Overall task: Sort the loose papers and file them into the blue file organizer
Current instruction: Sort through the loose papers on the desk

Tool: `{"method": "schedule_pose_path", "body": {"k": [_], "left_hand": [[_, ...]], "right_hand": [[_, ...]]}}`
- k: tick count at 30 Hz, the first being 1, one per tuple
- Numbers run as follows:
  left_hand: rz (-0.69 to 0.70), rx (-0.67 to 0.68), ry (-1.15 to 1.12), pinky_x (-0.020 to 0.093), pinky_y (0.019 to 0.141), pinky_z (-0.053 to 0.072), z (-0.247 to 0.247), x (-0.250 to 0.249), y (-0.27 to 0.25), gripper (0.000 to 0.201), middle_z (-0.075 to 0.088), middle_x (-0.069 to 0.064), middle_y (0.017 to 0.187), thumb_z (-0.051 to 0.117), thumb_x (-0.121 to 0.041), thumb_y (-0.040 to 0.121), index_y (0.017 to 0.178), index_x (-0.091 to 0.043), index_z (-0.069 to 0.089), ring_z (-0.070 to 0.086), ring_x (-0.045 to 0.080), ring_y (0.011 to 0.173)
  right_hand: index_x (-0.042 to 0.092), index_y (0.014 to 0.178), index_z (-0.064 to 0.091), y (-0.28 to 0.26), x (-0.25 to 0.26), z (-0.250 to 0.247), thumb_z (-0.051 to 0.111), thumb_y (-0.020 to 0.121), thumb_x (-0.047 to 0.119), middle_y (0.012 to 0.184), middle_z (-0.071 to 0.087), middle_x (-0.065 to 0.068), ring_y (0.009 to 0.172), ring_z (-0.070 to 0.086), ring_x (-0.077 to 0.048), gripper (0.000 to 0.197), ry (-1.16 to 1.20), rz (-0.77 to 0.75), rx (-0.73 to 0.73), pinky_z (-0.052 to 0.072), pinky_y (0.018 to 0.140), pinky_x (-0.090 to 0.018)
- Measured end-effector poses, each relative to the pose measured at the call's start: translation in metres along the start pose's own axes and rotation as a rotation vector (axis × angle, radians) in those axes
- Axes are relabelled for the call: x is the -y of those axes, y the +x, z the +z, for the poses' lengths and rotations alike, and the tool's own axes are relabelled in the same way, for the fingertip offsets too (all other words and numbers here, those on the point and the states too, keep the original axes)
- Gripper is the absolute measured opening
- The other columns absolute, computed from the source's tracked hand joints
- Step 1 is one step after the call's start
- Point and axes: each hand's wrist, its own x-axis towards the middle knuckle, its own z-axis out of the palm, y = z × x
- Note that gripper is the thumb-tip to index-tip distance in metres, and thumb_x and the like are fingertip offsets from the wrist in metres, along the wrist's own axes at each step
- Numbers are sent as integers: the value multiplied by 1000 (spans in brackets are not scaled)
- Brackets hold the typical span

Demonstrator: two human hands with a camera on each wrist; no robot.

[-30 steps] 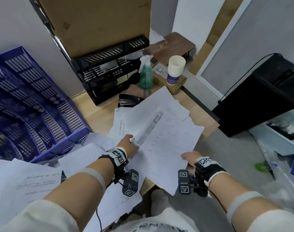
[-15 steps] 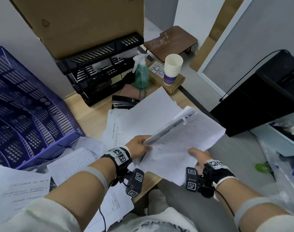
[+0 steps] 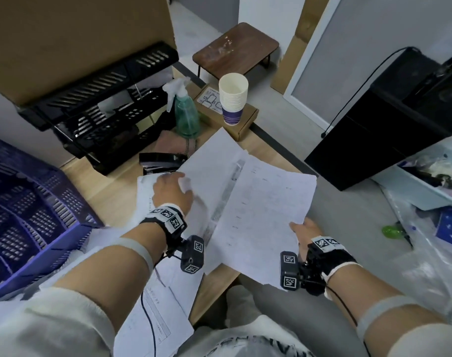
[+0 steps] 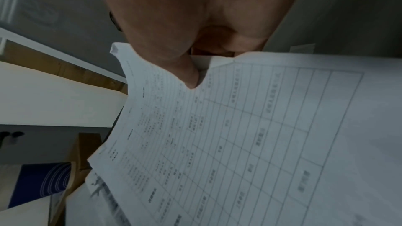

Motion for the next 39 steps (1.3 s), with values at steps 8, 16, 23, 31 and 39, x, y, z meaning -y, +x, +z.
{"method": "schedule_pose_path", "body": {"k": [8, 16, 23, 31, 39], "left_hand": [[-81, 143, 239, 39, 101, 44, -18, 1, 29, 54, 67, 7, 109, 63, -53, 81, 124, -21, 54, 59, 32, 111], [32, 101, -86, 34, 87, 50, -52, -10, 20, 6, 64, 1, 81, 67, -29, 86, 84, -26, 62, 67, 31, 94], [326, -281, -374, 28, 77, 44, -112, -17, -4, 13, 63, 17, 91, 60, -16, 88, 86, -10, 72, 57, 21, 85], [802, 272, -32, 31, 90, 52, -42, 5, -69, 38, 66, 8, 110, 65, -8, 88, 121, -26, 70, 64, 24, 100], [677, 594, 430, 37, 109, 41, 11, 29, -104, 44, 45, -7, 144, 51, -19, 95, 130, -44, 58, 45, 18, 132]], "right_hand": [[1, 123, 59, -16, 10, 3, 51, 94, -5, 121, 63, -19, 110, 61, -39, 31, 112, 45, 49, 48, 96, -52], [-1, 127, 58, -22, 28, 13, 51, 94, -6, 125, 61, -19, 114, 59, -38, 34, 67, 2, 28, 46, 100, -52], [9, 122, 60, -39, 50, 32, 52, 94, 3, 117, 62, -5, 103, 61, -29, 30, -94, -61, 113, 48, 97, -42], [4, 131, 49, -67, 54, 34, 35, 101, 32, 111, 71, -18, 93, 60, -32, 43, 198, -15, 163, 44, 96, -45], [17, 134, 53, -73, 24, 1, 55, 66, 83, 135, 57, -8, 125, 53, -32, 94, 155, 22, 244, 39, 107, -51]]}}
